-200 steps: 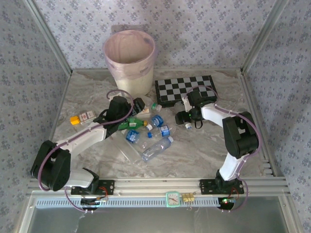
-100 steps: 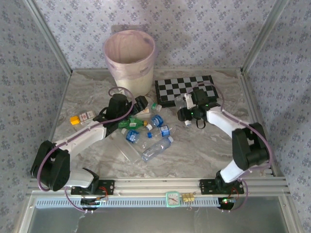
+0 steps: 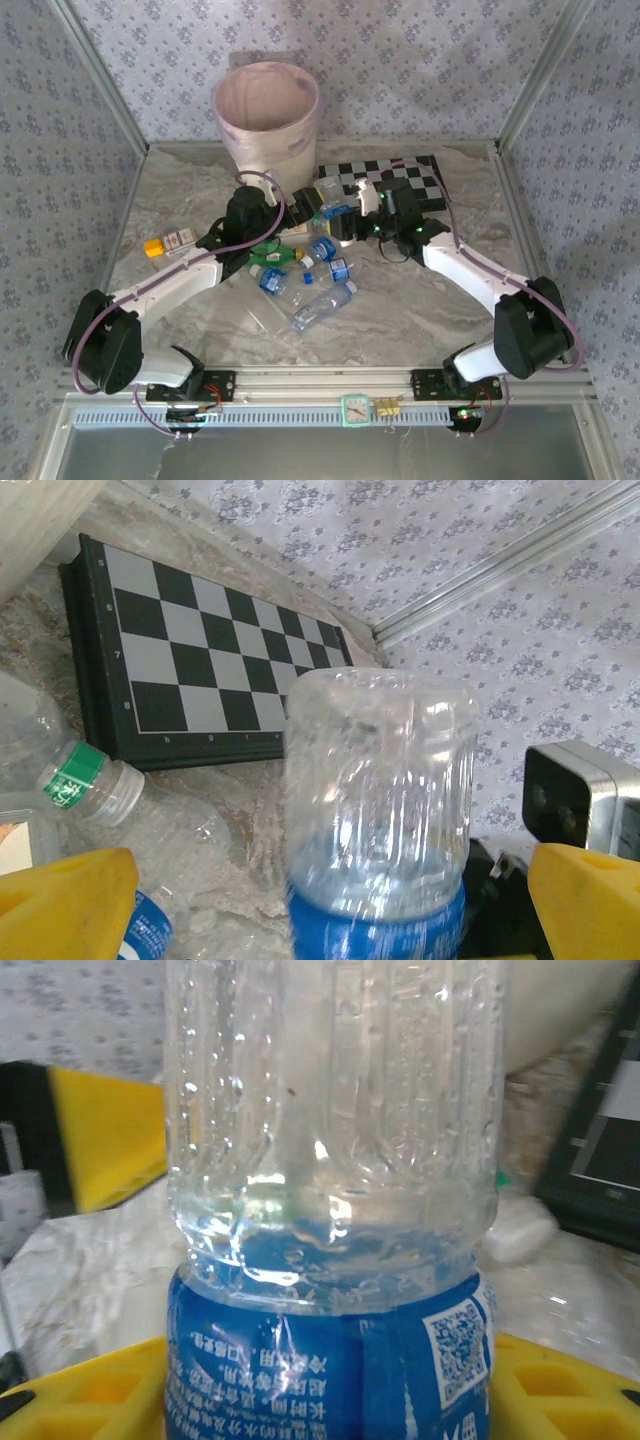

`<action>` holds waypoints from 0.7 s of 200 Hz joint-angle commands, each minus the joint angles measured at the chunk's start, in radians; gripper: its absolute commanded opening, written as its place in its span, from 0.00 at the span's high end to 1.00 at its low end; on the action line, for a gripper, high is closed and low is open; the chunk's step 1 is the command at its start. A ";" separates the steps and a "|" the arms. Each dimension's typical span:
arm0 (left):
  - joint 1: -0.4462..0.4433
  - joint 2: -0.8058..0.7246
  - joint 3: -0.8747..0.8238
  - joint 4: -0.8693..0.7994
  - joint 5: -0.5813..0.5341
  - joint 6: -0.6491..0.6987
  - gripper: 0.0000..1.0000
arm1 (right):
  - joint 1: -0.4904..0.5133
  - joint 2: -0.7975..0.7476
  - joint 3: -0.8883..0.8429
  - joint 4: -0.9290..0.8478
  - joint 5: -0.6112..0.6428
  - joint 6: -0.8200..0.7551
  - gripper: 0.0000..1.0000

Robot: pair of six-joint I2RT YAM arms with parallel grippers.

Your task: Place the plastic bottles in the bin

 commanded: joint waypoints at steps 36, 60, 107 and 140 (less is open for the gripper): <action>-0.006 -0.024 0.017 0.053 0.020 0.011 0.00 | 0.079 0.047 0.069 0.081 -0.082 0.025 0.47; -0.005 -0.030 0.007 0.038 -0.010 0.015 0.00 | 0.094 0.050 0.070 0.093 -0.085 0.025 0.47; -0.004 -0.049 -0.030 0.037 -0.069 -0.008 0.19 | 0.118 0.053 0.073 0.111 -0.088 0.029 0.48; -0.004 -0.050 -0.034 0.027 -0.077 -0.014 0.31 | 0.128 0.057 0.084 0.120 -0.093 0.028 0.48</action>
